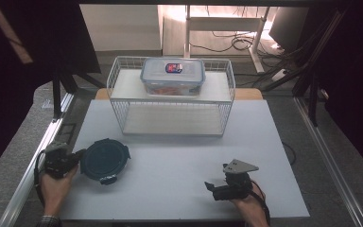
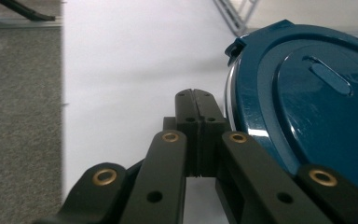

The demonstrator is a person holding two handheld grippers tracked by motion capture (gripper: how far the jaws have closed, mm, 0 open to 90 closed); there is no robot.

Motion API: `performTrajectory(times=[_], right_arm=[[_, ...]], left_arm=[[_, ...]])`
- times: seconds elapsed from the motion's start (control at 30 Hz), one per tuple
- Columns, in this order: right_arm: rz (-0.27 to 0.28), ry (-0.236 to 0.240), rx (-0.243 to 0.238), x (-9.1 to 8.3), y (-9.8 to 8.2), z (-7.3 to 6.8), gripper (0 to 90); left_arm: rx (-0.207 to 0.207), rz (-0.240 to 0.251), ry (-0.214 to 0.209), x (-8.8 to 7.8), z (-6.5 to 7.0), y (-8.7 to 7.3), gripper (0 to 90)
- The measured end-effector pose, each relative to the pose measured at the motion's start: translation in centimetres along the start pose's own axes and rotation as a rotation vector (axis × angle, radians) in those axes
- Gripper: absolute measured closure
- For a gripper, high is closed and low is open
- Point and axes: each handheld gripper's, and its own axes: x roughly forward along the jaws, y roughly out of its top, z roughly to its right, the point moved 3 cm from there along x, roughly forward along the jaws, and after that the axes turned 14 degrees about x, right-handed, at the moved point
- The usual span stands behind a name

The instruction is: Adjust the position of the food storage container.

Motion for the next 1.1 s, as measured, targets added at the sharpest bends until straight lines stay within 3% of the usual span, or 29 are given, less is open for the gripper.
performTrajectory(times=[0.8,0.87,0.93,1.07,1.1], right_arm=[[-0.022,-0.005,-0.008,0.4,-0.2,-0.1,6.6],[-0.024,-0.005,-0.008,0.3,-0.2,-0.1,6.6],[-0.024,-0.006,-0.009,0.3,-0.2,-0.1,6.6],[-0.015,-0.008,-0.004,0.0,-0.2,0.0,6.6],[-0.014,-0.008,-0.003,0.0,-0.2,0.1,6.6]], left_arm=[[0.134,-0.013,-0.158,4.7,8.4,3.9,90.0],[0.166,-0.019,-0.129,4.7,8.6,4.1,90.0],[0.153,-0.011,-0.093,4.1,8.0,4.2,90.0],[0.086,-0.013,-0.120,2.8,7.0,3.1,90.0],[0.091,-0.024,-0.126,2.5,7.1,2.7,90.0]])
